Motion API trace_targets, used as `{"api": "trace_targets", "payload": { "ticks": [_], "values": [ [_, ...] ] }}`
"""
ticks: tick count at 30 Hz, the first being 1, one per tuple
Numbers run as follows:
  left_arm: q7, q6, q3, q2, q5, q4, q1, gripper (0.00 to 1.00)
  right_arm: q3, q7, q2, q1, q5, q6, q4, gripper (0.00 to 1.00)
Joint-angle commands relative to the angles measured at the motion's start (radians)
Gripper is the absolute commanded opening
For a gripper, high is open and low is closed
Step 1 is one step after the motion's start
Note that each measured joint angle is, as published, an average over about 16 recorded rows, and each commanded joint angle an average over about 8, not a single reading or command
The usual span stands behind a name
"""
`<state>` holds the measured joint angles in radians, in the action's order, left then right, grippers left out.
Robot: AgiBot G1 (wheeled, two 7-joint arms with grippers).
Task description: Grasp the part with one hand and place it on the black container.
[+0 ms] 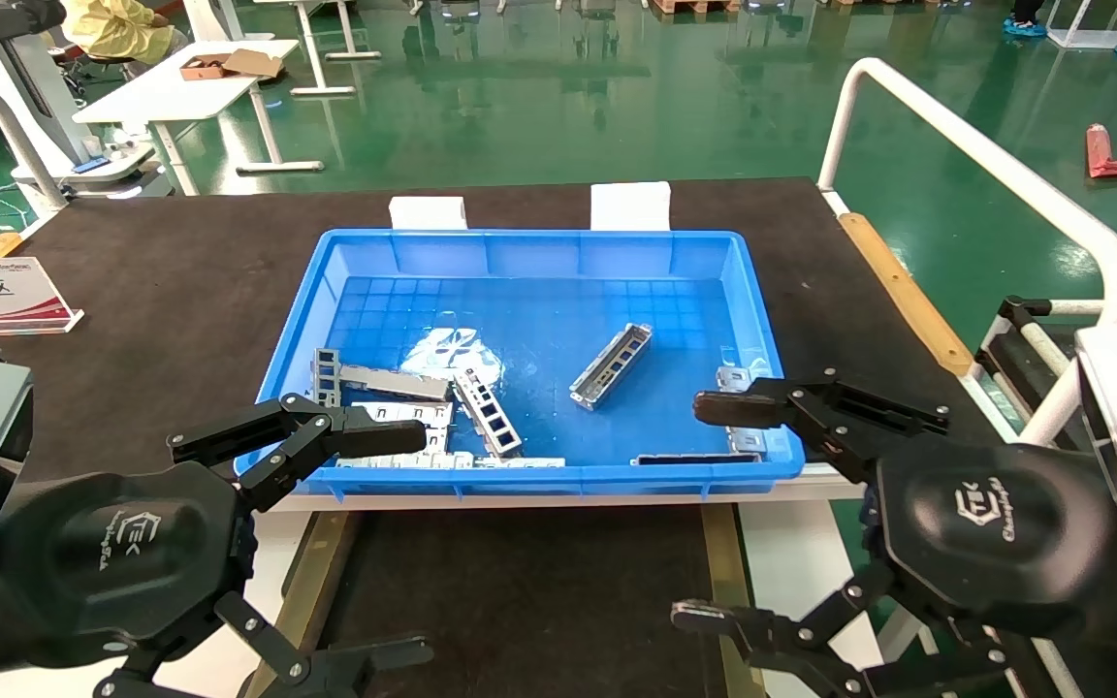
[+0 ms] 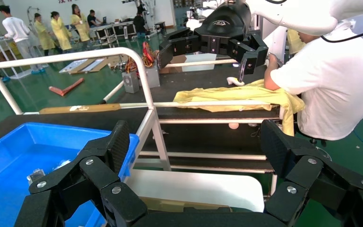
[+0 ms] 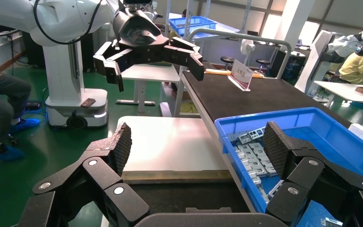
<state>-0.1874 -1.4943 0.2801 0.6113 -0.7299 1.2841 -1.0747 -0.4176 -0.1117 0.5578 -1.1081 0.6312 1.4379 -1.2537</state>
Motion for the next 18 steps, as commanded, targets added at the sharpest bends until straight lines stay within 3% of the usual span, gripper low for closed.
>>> {"api": "trace_targets", "payload": {
  "ticks": [1, 18],
  "values": [
    [0.000, 0.000, 0.000, 0.000, 0.000, 0.000, 0.000, 1.00, 0.000, 0.000, 0.000, 0.000, 0.000, 0.000, 0.000, 1.00],
    [0.000, 0.000, 0.000, 0.000, 0.000, 0.000, 0.000, 1.00, 0.000, 0.000, 0.000, 0.000, 0.000, 0.000, 0.000, 1.00]
  ]
}}
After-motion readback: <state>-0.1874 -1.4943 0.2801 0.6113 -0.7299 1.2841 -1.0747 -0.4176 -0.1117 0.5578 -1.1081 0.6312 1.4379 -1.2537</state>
